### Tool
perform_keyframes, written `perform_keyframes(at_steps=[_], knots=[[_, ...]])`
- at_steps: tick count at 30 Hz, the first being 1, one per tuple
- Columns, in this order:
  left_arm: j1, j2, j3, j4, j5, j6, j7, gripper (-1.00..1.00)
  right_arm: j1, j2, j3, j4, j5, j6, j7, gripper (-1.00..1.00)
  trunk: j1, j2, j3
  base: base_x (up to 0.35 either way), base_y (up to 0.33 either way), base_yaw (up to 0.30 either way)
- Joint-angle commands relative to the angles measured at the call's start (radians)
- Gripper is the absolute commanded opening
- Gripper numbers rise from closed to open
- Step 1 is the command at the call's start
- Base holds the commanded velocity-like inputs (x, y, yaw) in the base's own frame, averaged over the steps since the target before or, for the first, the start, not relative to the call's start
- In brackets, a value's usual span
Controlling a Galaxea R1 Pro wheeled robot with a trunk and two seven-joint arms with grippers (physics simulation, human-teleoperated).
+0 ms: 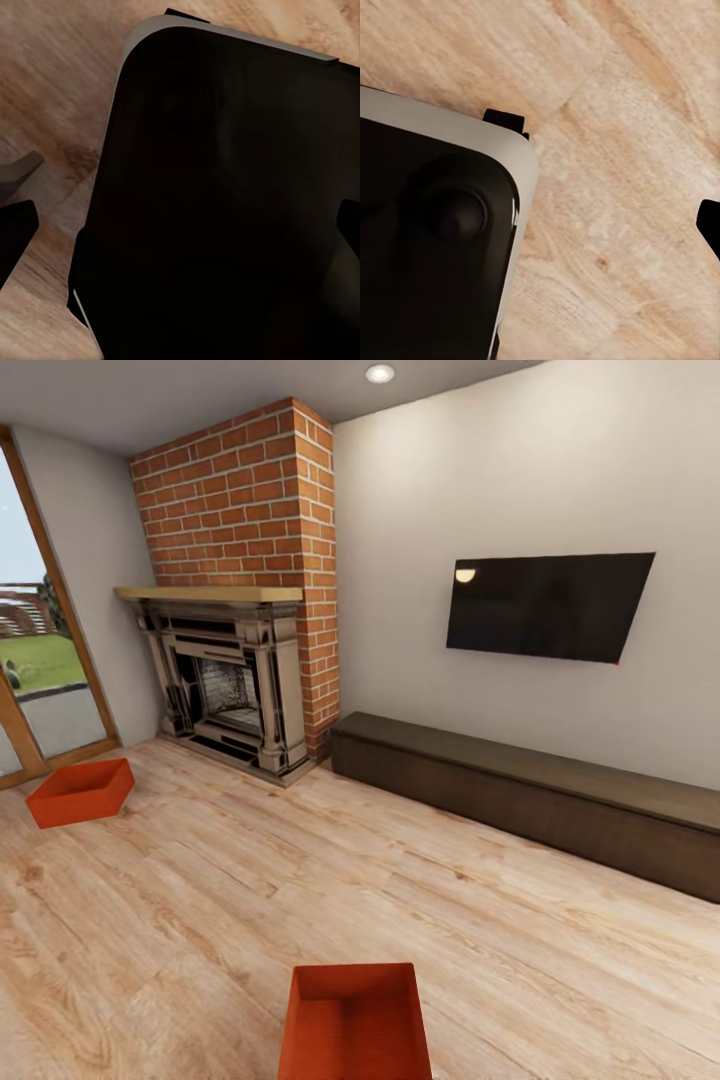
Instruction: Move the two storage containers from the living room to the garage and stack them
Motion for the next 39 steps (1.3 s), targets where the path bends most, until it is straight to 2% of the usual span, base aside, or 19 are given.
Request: perform_keyframes(at_steps=[1, 39], knots=[[0.0, 0.0, 0.001, -0.001, 0.004, -0.002, 0.001, 1.0, -0.001, 0.0, 0.008, 0.001, -0.009, -0.004, 0.002, 1.0, 0.0, 0.0, -0.002, 0.0, 0.0, 0.0], [0.0, 0.0, 0.001, -0.001, 0.004, -0.002, 0.001, 1.0, -0.001, 0.001, 0.009, 0.001, -0.007, -0.009, -0.004, 1.0, 0.0, 0.0, -0.063, 0.0, 0.0, 0.0]])
